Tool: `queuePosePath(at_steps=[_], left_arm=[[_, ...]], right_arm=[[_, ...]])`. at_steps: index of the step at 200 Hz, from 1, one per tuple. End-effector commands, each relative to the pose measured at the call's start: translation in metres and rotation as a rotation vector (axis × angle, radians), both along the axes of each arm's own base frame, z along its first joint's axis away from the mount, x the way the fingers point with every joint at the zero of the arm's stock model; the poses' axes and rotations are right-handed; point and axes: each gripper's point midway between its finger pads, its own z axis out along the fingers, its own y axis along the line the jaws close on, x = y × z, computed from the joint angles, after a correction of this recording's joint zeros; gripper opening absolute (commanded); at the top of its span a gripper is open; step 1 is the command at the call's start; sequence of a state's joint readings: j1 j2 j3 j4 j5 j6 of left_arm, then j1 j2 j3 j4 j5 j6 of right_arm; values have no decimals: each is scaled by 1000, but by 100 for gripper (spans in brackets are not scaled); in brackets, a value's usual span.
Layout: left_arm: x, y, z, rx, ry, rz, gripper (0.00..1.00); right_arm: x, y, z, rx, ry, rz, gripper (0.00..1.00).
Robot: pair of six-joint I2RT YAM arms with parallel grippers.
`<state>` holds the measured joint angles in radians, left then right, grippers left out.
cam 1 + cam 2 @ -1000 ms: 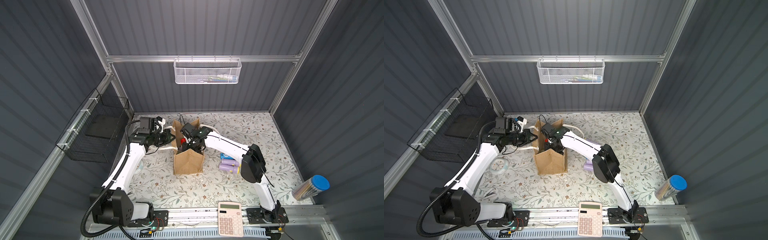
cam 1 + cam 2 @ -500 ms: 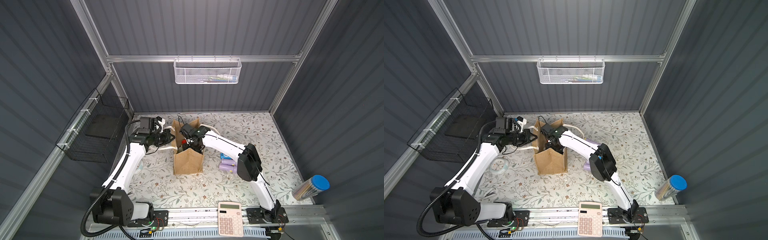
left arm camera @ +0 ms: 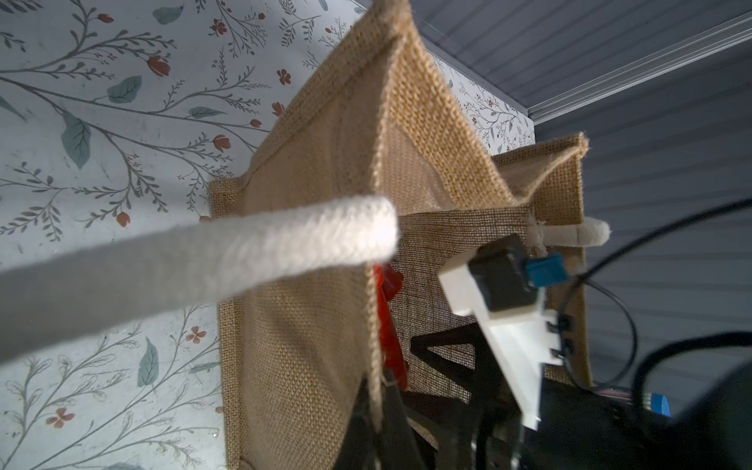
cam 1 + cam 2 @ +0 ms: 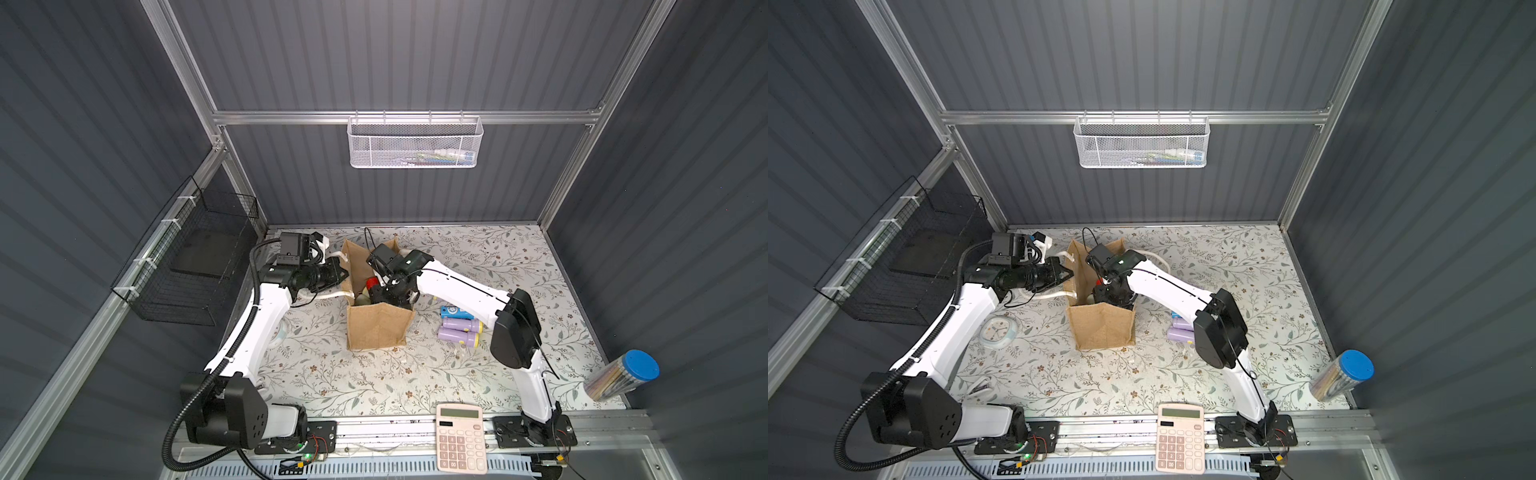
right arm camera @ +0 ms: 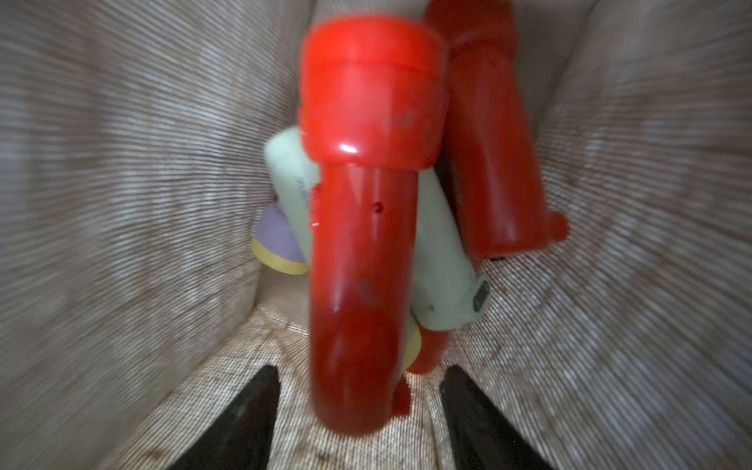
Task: Put the flashlights into the tote bags
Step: Place the flashlight in the canvas bag, then pick up the flashlight from the center of the board.
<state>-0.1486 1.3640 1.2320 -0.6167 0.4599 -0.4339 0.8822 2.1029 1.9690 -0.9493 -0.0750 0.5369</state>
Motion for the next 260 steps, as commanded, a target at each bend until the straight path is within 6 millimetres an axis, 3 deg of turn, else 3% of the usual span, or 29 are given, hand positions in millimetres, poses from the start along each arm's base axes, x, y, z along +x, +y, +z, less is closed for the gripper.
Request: queuePosePath(at_steps=[1, 86, 152, 178, 260], left_arm=[[7, 4, 10, 20, -26, 9, 0], [6, 7, 16, 32, -43, 23, 0], [6, 7, 18, 31, -48, 20, 0], [5, 7, 19, 31, -50, 18, 0], [3, 7, 23, 31, -58, 11, 0]], right_arm=[[6, -7, 27, 26, -80, 19, 70], [18, -34, 106, 208, -246, -27, 74], [17, -74, 136, 324, -285, -143, 75], [12, -102, 138, 312, -308, -226, 75], [-17, -187, 106, 281, -222, -537, 74]])
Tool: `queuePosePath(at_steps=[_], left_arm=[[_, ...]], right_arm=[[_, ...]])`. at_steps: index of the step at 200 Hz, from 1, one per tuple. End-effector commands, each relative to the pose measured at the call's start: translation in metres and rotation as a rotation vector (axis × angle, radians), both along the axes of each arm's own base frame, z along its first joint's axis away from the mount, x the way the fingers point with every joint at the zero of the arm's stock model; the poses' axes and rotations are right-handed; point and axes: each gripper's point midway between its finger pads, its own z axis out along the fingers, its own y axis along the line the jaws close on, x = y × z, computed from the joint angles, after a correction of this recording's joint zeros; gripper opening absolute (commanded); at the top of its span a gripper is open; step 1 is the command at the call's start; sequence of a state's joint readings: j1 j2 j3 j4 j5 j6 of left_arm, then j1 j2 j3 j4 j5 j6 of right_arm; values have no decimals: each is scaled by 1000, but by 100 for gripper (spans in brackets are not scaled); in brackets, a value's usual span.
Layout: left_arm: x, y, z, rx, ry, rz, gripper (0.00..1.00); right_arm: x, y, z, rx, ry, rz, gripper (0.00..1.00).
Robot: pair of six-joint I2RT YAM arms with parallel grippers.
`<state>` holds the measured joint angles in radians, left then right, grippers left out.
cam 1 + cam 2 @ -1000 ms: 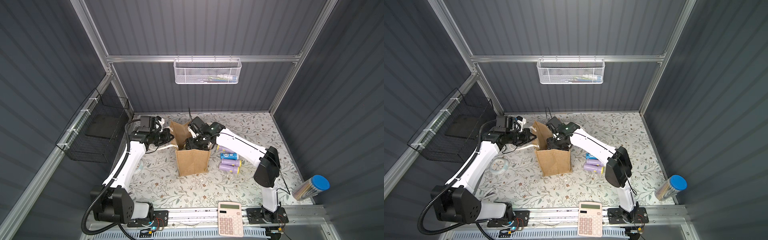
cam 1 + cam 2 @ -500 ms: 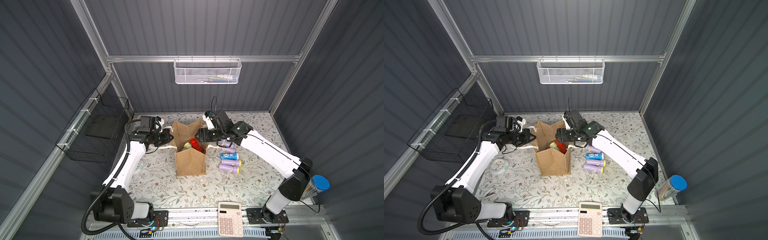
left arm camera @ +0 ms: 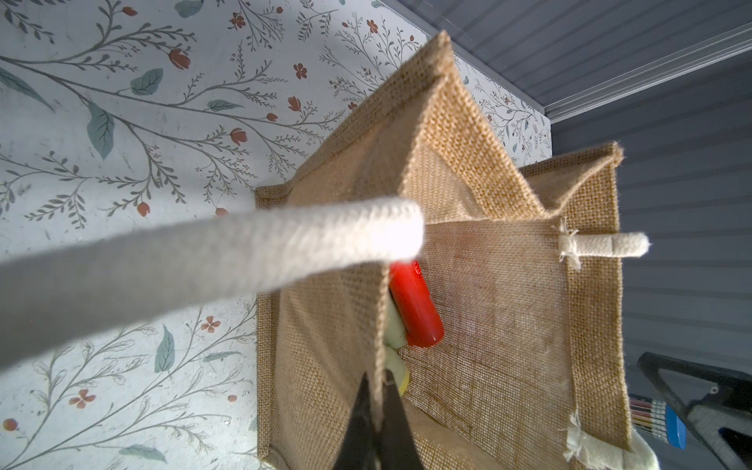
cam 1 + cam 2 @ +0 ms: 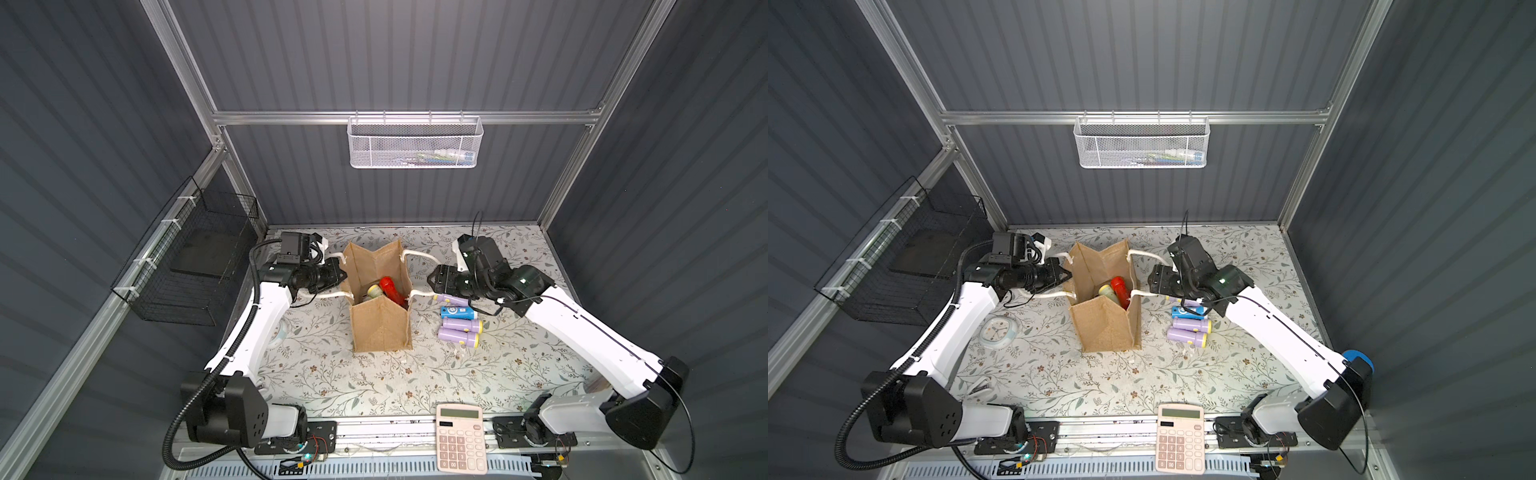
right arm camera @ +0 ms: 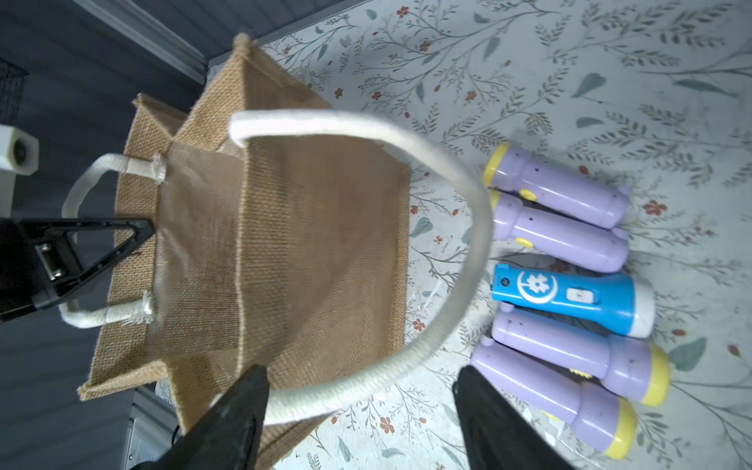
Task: Put the flashlights into the tote bags
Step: Pick up the flashlight from the center of the board.
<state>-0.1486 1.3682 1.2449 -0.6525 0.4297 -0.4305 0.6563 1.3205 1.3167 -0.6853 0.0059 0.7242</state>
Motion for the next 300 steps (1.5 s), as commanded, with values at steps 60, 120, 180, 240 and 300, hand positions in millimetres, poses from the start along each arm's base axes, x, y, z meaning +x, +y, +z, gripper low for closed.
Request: queuePosePath(at_steps=[60, 120, 180, 240, 300], left_arm=[[5, 0, 28, -4, -82, -16, 0], [4, -4, 24, -25, -68, -32, 0], [1, -7, 20, -44, -57, -46, 0], [0, -8, 21, -50, -60, -54, 0], [0, -8, 24, -36, -62, -63, 0]], right_arm=[[-43, -42, -62, 150, 261, -337, 74], [-54, -44, -107, 229, 390, -477, 73], [-62, -38, -158, 278, 572, -638, 70], [-54, -35, -185, 269, 628, -743, 69], [-47, -32, -206, 218, 682, -806, 67]])
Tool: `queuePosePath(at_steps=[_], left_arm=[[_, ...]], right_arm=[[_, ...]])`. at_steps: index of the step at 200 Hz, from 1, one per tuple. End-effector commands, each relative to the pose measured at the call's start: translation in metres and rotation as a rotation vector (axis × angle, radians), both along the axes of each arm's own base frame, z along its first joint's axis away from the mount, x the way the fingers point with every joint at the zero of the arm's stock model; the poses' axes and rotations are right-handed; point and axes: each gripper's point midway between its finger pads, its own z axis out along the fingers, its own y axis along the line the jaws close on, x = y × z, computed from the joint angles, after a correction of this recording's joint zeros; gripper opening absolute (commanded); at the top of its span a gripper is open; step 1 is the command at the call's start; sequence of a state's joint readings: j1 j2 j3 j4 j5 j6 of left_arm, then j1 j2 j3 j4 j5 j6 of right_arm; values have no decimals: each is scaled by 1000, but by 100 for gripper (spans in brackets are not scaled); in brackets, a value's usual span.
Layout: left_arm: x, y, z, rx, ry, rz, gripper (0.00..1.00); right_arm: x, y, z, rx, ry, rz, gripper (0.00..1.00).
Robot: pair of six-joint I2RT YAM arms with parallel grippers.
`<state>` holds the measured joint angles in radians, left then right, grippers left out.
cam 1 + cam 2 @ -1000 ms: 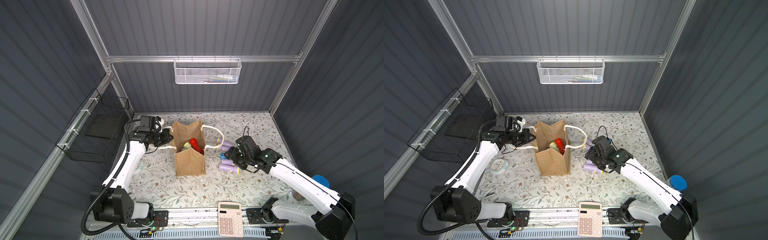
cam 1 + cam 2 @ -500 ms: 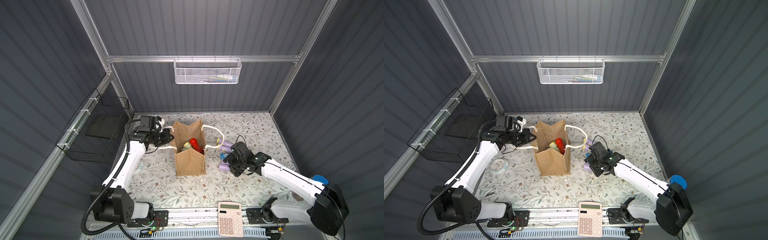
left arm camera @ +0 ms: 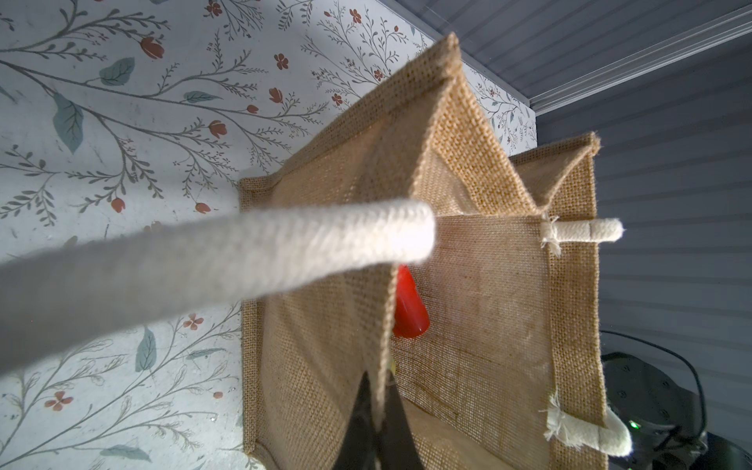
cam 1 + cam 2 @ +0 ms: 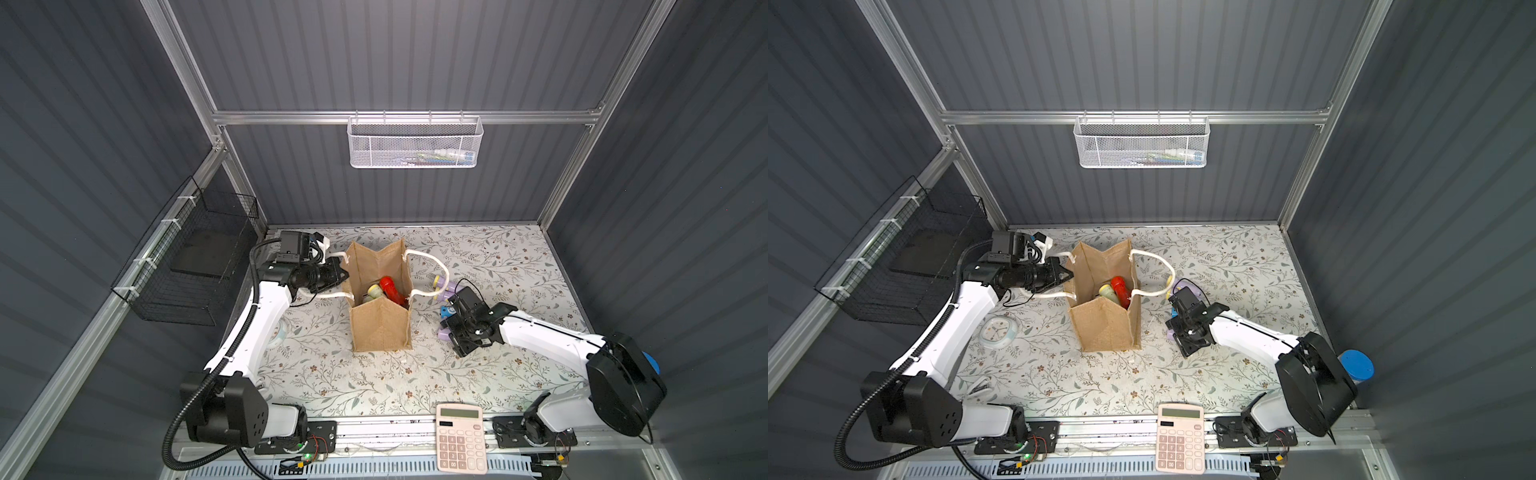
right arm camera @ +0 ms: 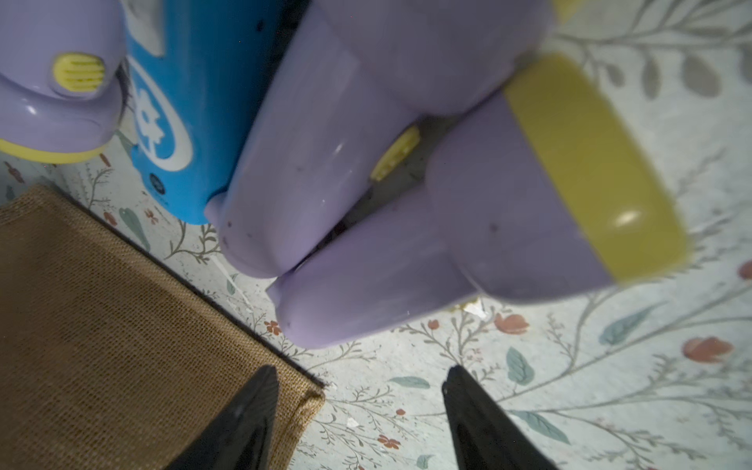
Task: Put the flashlights into the tote bags
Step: Pick up the flashlight from the center of the board.
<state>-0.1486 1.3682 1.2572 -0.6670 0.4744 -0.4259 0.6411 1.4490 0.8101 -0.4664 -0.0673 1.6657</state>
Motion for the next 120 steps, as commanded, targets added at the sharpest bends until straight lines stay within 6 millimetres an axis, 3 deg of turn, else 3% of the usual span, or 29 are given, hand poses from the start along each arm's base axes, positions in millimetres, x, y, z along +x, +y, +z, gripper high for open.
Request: queuePosePath(at_steps=[1, 74, 120], left_arm=[[5, -2, 19, -6, -67, -29, 0], [6, -1, 6, 6, -37, -31, 0], [8, -1, 10, 10, -45, -28, 0]], right_arm=[[9, 1, 1, -7, 6, -37, 67], [-8, -19, -19, -83, 83, -99, 62], [-13, -22, -20, -106, 105, -68, 58]])
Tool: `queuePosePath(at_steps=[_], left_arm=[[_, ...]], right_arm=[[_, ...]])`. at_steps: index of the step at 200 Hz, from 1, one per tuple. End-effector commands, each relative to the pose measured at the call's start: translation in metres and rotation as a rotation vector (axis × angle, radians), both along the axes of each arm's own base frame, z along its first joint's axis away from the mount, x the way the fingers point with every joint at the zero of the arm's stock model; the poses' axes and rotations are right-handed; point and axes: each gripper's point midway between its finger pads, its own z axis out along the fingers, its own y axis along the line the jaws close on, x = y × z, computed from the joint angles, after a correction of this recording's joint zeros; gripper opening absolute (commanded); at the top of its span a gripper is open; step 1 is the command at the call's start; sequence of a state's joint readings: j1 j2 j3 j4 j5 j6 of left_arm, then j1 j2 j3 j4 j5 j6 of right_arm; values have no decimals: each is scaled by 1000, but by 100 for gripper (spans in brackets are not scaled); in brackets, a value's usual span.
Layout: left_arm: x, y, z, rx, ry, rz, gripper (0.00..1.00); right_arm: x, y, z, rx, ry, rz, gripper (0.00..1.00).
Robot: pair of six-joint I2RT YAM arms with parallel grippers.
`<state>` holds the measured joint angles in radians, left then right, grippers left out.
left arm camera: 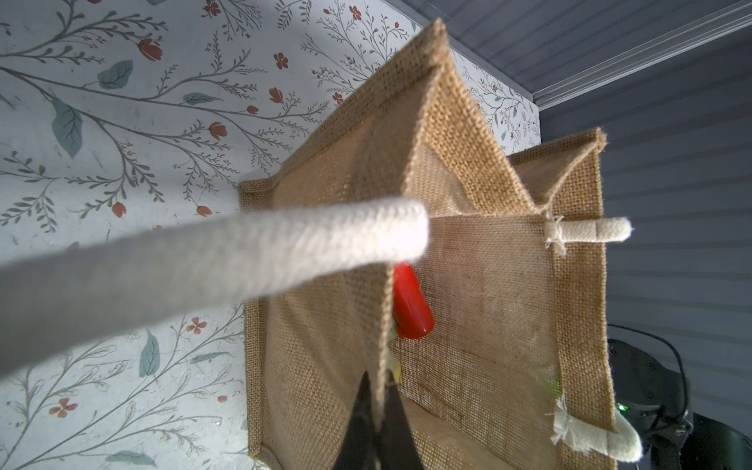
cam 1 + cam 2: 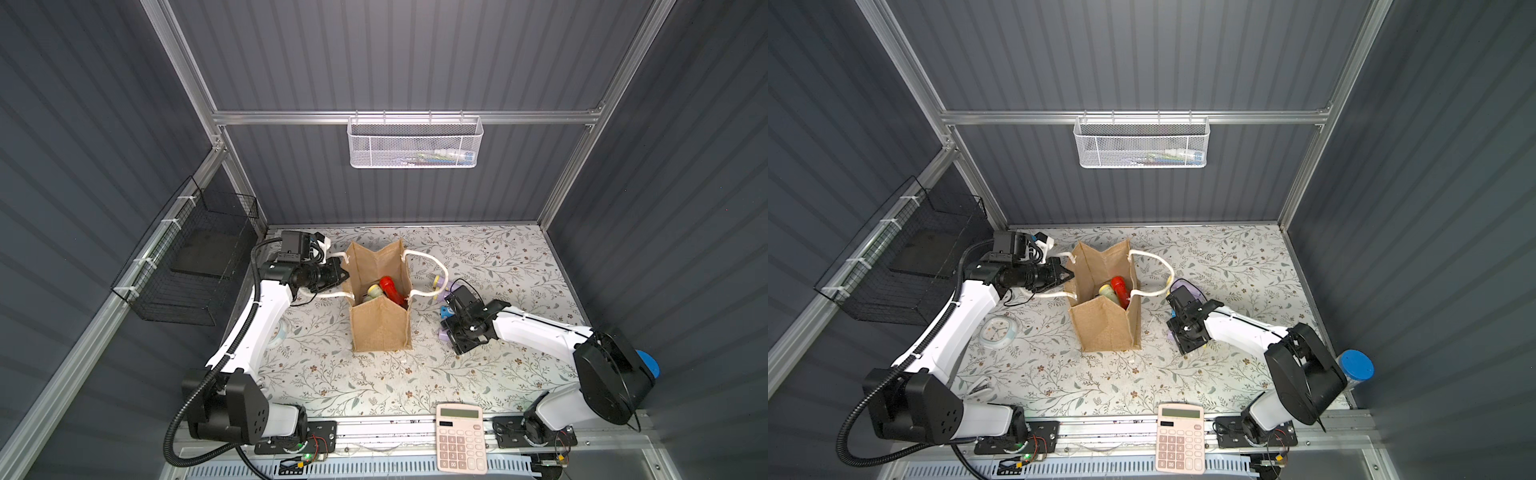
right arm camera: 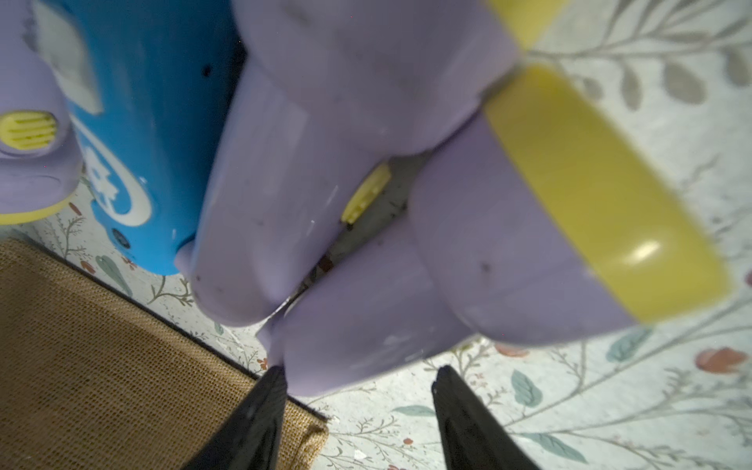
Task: Put the flashlights into the tote bags
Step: Pick up the flashlight from the center of the board.
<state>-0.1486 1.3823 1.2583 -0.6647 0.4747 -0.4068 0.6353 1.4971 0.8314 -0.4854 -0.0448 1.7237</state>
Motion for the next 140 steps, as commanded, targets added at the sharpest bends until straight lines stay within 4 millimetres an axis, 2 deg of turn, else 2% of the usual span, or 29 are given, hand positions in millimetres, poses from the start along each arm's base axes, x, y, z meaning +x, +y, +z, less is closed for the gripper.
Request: queuePosePath(at_steps=[1, 36, 88, 140], left_arm=[[6, 0, 14, -1, -45, -16, 0], [4, 1, 16, 1, -52, -13, 0], [3, 0, 19, -2, -60, -18, 0], [3, 0, 19, -4, -60, -22, 0]], right_arm=[[-15, -17, -11, -74, 69, 0, 58], [-24, -24, -10, -100, 92, 15, 55], [-41, -40, -13, -157, 139, 13, 56], [-37, -37, -23, -153, 150, 32, 58]])
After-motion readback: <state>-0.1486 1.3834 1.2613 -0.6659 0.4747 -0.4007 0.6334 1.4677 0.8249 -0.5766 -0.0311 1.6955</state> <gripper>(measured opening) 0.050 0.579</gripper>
